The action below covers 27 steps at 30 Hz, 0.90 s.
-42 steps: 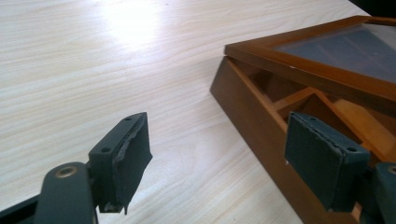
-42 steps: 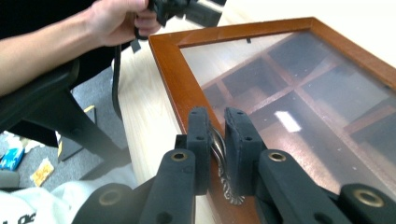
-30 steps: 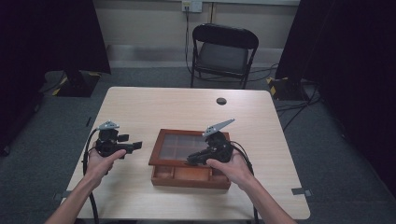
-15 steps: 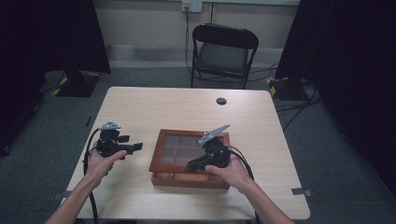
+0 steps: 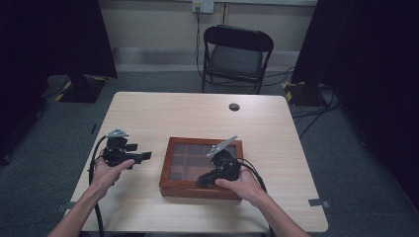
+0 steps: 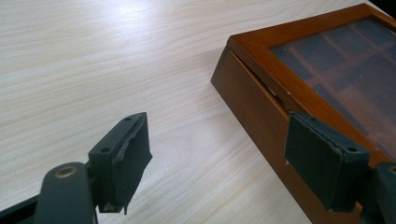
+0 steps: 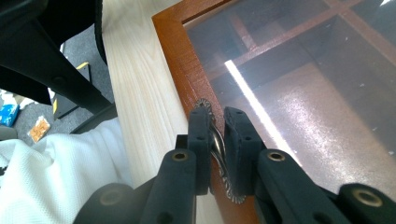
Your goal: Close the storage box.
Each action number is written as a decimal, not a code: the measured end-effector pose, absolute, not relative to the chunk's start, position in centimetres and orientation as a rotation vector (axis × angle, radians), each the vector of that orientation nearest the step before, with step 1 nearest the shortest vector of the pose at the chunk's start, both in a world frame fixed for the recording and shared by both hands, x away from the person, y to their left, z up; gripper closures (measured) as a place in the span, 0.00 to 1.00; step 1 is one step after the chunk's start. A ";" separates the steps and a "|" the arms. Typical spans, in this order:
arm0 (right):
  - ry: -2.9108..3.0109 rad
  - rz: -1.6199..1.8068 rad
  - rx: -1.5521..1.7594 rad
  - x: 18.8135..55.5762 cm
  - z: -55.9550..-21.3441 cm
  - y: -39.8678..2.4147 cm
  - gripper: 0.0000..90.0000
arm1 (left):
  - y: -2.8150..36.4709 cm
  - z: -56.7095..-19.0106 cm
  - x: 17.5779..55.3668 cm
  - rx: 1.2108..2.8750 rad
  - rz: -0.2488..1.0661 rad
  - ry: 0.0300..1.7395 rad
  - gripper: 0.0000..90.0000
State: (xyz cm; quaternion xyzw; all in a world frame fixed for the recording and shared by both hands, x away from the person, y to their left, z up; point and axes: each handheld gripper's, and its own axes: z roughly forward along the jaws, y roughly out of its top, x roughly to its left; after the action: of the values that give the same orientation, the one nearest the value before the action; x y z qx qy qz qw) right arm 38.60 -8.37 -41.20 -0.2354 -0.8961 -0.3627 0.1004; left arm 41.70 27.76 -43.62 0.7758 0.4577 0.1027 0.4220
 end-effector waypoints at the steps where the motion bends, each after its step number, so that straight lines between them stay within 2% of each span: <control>1: -2.656 -1.055 -0.703 38.6 -41.2 -8.4 0.91 | 27.7 -43.6 41.7 1.936 0.259 1.145 0.25; 17: -2.648 -1.017 -0.727 38.5 -42.6 -8.1 0.90 | 27.6 -43.6 41.7 1.933 0.234 1.121 0.24; 18: -2.647 -1.024 -0.731 38.5 -42.6 -8.2 0.88 | 27.6 -43.6 41.7 1.933 0.239 1.125 0.24; 20: -2.637 -1.044 -0.756 38.6 -42.5 -8.4 0.77 | 27.5 -43.6 41.7 1.945 0.260 1.131 0.24; 25: -2.627 -1.196 -0.894 38.7 -41.6 -10.7 0.71 | 27.5 -43.6 41.5 1.982 0.293 1.146 0.24; 27: -2.622 -1.236 -0.982 38.6 -41.5 -12.1 0.62 | 27.6 -43.6 41.5 1.984 0.298 1.144 0.24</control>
State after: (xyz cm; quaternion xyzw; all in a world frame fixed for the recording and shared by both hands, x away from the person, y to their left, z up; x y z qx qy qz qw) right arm 38.57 -12.10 -41.47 -0.3207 -0.8559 -0.4036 0.0406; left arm 41.50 27.59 -43.58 0.7858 0.4532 0.1179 0.4041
